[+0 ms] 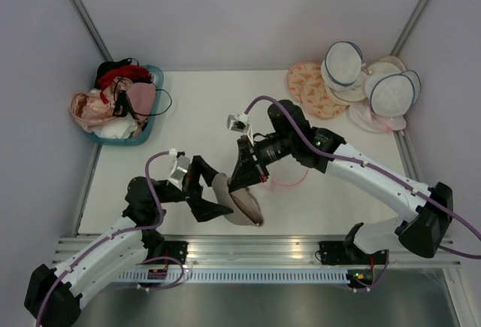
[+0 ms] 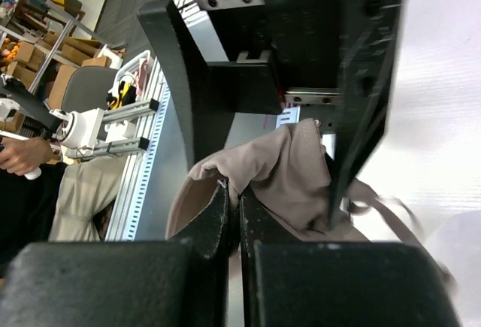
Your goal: Unzip the laundry bag and remove the bra
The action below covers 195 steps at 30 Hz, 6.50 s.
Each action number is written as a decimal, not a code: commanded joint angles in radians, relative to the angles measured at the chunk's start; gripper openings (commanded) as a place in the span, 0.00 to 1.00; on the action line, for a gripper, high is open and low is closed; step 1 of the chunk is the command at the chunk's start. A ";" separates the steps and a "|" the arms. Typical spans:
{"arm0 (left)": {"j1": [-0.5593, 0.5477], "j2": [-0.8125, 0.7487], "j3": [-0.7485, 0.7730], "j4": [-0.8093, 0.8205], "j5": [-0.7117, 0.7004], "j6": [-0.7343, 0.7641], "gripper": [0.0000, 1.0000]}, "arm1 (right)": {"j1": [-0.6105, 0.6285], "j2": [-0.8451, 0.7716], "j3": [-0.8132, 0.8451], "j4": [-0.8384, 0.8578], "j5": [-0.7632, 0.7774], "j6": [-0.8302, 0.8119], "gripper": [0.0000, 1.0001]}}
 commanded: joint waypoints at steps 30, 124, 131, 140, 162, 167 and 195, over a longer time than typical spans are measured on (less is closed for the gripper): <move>0.274 0.218 0.547 -0.669 -0.921 0.278 0.02 | -0.021 -0.385 -0.119 -0.079 0.997 0.087 0.98; 0.814 0.463 0.397 -0.310 -0.750 -0.242 1.00 | -0.131 -0.403 -0.629 0.051 1.551 0.359 0.98; 0.656 0.257 0.293 -0.460 -0.444 -0.124 1.00 | -0.216 -0.468 -0.752 0.111 1.510 0.379 0.98; 0.466 -0.045 0.147 -0.667 -0.340 -0.095 1.00 | -0.338 -0.373 -0.906 0.304 1.372 0.500 0.92; 0.462 -0.283 0.130 -0.920 -0.332 -0.072 1.00 | -0.340 -0.013 -0.757 0.269 1.489 0.511 0.00; 0.462 -0.298 0.140 -0.960 -0.321 -0.064 1.00 | -0.340 -0.086 -0.725 0.186 1.624 0.558 0.00; 0.462 -0.413 0.113 -1.076 -0.361 -0.086 1.00 | 0.212 0.349 -0.157 -0.262 2.300 0.067 0.01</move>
